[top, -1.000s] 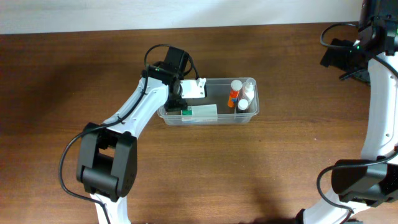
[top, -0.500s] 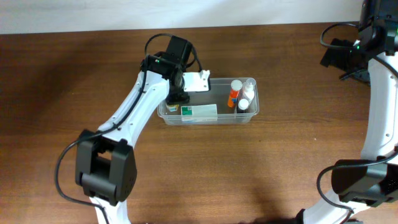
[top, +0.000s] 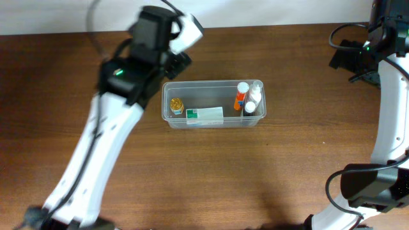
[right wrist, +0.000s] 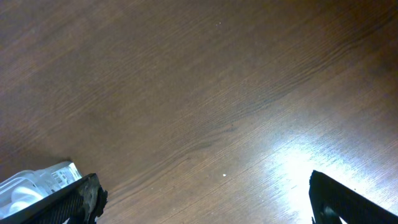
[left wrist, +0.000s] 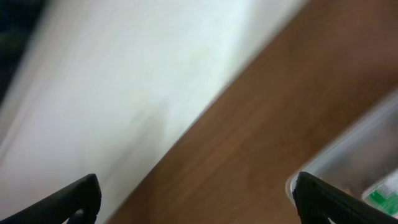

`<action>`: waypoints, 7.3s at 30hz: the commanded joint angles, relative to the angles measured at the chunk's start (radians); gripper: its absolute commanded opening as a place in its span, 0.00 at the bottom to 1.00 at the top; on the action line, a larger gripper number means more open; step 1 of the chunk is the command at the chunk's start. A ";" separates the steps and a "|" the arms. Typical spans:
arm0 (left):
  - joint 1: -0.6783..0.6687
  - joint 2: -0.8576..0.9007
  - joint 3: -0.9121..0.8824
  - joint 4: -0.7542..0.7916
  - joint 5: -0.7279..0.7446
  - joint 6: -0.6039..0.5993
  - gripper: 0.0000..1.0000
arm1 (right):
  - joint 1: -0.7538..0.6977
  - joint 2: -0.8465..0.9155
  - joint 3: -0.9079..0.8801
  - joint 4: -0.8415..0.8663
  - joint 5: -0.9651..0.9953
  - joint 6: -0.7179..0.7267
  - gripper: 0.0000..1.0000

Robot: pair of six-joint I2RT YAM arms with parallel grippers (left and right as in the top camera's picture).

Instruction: Pack container

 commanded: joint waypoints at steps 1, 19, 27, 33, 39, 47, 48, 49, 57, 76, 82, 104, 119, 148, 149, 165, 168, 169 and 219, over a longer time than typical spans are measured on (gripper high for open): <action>0.023 -0.103 0.019 0.003 -0.026 -0.227 0.99 | -0.003 -0.008 0.013 0.000 0.013 0.013 0.98; 0.034 -0.492 0.019 -0.444 -0.089 -0.843 0.99 | -0.003 -0.008 0.013 0.000 0.013 0.013 0.98; 0.034 -0.442 -0.070 -0.684 -0.052 -0.901 0.99 | -0.003 -0.008 0.013 0.000 0.013 0.013 0.98; 0.034 -0.363 -0.125 -0.669 0.118 -0.901 0.99 | -0.003 -0.008 0.013 0.000 0.013 0.013 0.98; 0.034 -0.274 -0.125 -0.673 0.125 -0.900 0.99 | -0.003 -0.008 0.013 0.000 0.013 0.013 0.98; 0.032 -0.180 -0.134 -0.781 0.087 -0.897 0.99 | -0.003 -0.008 0.013 0.000 0.013 0.013 0.98; 0.034 -0.174 -0.145 -0.772 0.086 -0.897 0.99 | -0.003 -0.008 0.013 0.000 0.013 0.013 0.98; 0.037 -0.174 -0.167 -0.751 0.071 -0.897 0.99 | -0.003 -0.008 0.013 0.000 0.013 0.013 0.98; 0.043 -0.258 -0.498 -0.324 -0.051 -0.897 0.99 | -0.003 -0.008 0.013 0.000 0.013 0.013 0.98; 0.043 -0.824 -1.477 0.913 -0.129 -0.897 0.99 | -0.003 -0.008 0.013 0.000 0.013 0.013 0.99; 0.064 -1.100 -1.605 0.937 -0.112 -0.897 0.99 | -0.003 -0.008 0.013 0.000 0.013 0.013 0.98; 0.256 -1.522 -1.817 0.915 0.186 -0.897 0.99 | -0.003 -0.008 0.013 0.000 0.013 0.013 0.98; 0.351 -1.630 -1.847 0.701 0.162 -0.897 0.99 | -0.003 -0.008 0.013 0.000 0.013 0.013 0.98; 0.439 -1.629 -1.851 0.700 0.238 -0.886 1.00 | -0.003 -0.008 0.013 0.000 0.013 0.013 0.98; 0.439 -1.629 -1.851 0.700 0.238 -0.886 0.99 | -0.003 -0.008 0.013 0.000 0.013 0.013 0.98; 0.439 -1.629 -1.851 0.700 0.238 -0.886 1.00 | -0.003 -0.007 0.013 -0.016 0.020 -0.018 0.98; 0.439 -1.629 -1.851 0.700 0.238 -0.886 0.99 | -0.002 -0.014 0.013 -0.033 0.019 -0.025 0.98; 0.439 -1.629 -1.851 0.700 0.238 -0.886 0.99 | 0.002 -0.022 0.013 -0.032 0.019 -0.025 0.98; 0.439 -1.629 -1.851 0.700 0.238 -0.886 0.99 | 0.221 -1.732 -2.021 1.569 -0.169 -0.101 0.98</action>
